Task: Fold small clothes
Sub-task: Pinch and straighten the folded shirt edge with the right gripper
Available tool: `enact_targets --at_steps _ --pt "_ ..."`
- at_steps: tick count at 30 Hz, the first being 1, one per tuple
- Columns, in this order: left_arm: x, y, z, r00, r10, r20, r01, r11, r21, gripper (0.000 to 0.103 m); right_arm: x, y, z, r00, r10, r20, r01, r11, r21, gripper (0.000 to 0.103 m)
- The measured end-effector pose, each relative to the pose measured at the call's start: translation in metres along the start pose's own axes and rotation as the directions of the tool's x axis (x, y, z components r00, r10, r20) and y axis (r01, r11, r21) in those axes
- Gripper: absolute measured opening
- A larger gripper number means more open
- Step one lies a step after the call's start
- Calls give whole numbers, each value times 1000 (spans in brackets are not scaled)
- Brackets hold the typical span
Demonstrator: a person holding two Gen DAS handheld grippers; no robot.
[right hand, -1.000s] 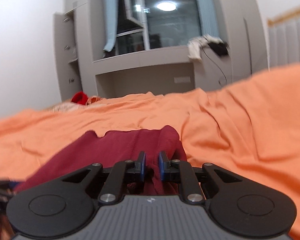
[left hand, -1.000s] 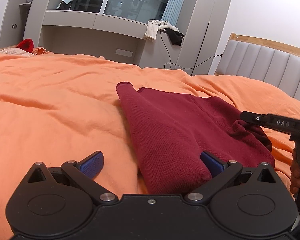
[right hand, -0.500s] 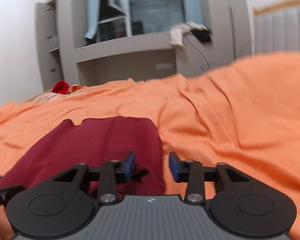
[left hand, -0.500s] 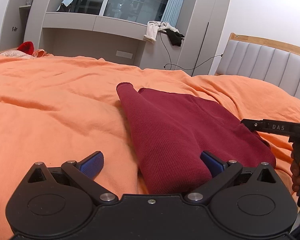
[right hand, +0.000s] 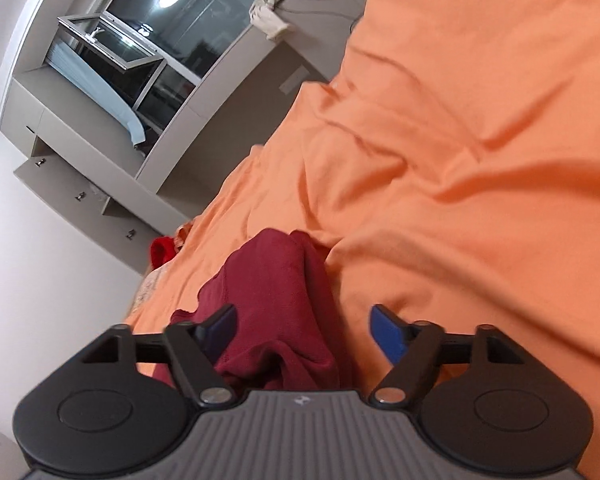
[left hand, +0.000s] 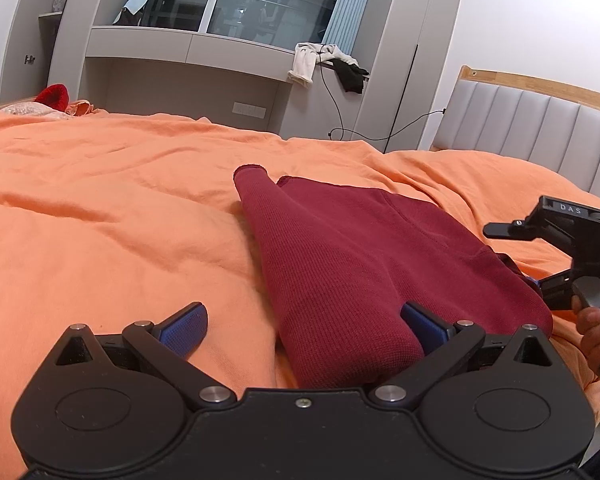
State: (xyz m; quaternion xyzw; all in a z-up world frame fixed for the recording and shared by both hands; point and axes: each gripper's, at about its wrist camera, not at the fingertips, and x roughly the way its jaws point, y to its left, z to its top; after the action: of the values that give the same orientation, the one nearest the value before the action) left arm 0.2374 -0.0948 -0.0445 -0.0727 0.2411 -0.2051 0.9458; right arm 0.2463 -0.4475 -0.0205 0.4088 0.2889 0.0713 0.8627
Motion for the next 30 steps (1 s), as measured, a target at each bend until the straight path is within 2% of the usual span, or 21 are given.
enact_targets --at_steps 3,4,5,7,10,16,25,30 --pt "0 0 0 1000 1 0 -1 1000 2 102 9 2 -4 1000 -10 -4 10 1000 -28 84" --pt "0 0 0 1000 3 0 -3 1000 5 102 12 2 -6 1000 -17 -6 16 999 -44 77" --pt "0 -1 0 1000 5 0 -5 1000 6 102 15 3 -8 1000 -26 -10 25 998 -59 64" --pt "0 -3 -1 1000 7 1 -7 1000 5 102 19 5 -13 999 -45 -17 43 995 -94 51" --pt "0 -3 0 1000 5 -2 -4 1000 8 102 20 10 -18 999 -52 -8 50 988 -146 45" --pt "0 -1 8 1000 -13 -23 13 1000 -12 102 19 16 -23 997 -75 7 75 981 -181 44" --pt "1 7 40 994 -93 -55 89 994 -58 102 20 14 -24 996 -83 16 85 983 -162 48" --pt "21 7 60 991 -76 -110 74 997 -17 102 19 14 -26 996 -82 22 84 983 -160 48"
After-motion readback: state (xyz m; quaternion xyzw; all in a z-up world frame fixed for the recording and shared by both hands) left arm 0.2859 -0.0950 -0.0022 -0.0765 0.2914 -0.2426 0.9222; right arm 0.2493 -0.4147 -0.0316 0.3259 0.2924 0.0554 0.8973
